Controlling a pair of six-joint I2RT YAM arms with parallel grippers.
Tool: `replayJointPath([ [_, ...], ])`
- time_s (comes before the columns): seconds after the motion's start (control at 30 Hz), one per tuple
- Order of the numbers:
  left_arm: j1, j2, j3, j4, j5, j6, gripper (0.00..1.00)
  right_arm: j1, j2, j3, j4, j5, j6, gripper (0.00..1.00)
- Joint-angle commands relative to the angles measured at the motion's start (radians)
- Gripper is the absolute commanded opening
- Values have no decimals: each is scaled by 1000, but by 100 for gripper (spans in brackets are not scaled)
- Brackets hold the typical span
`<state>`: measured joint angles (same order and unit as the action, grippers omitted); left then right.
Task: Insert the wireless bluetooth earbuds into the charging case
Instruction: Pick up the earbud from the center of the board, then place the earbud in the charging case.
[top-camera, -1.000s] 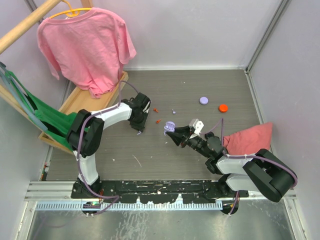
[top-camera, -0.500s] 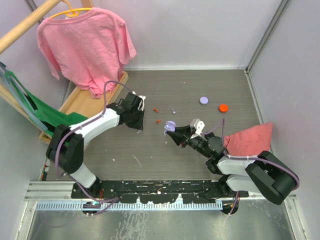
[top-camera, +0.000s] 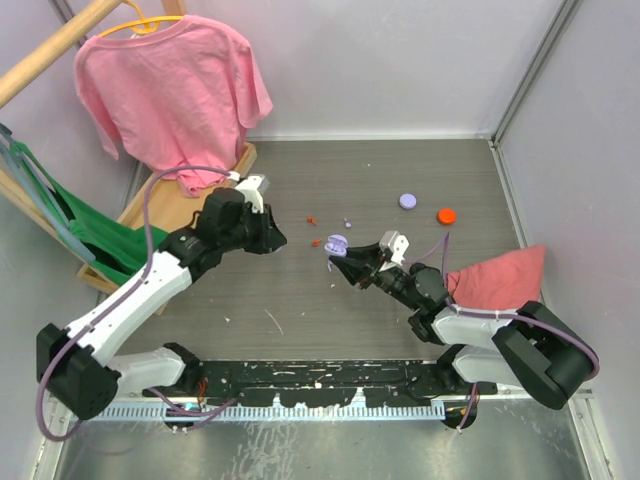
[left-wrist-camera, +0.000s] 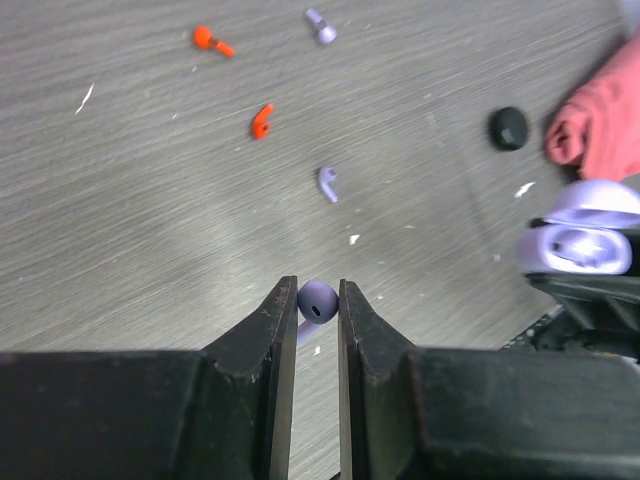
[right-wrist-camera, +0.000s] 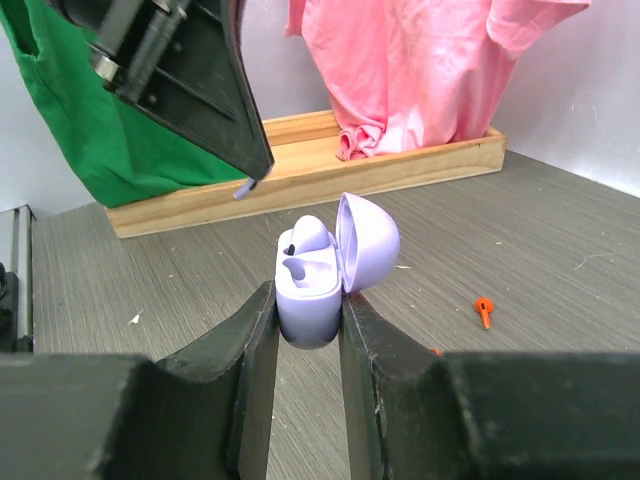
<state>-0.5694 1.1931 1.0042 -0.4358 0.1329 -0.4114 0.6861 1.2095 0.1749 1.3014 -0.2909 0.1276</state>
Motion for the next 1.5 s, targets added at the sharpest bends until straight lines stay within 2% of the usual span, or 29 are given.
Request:
replayJointPath([
  [0.0,-6,-112,-20,114,64,-55,10,4,11,56,69,-23,17,1],
  [0.23,-26,-226,-89,243,97,-129,9,15,35,105,81,-46,16,1],
  [0.57,-67,-301,-163,450,93,-218,9,41,58,150,100,-44,8,1],
  [0.87,-123,-284,-209,607,67,-296,9,71,96,162,141,-32,1,1],
  [1.47,-247,-194,-244,728,-61,-264,7,92,101,165,156,-30,-4,1],
])
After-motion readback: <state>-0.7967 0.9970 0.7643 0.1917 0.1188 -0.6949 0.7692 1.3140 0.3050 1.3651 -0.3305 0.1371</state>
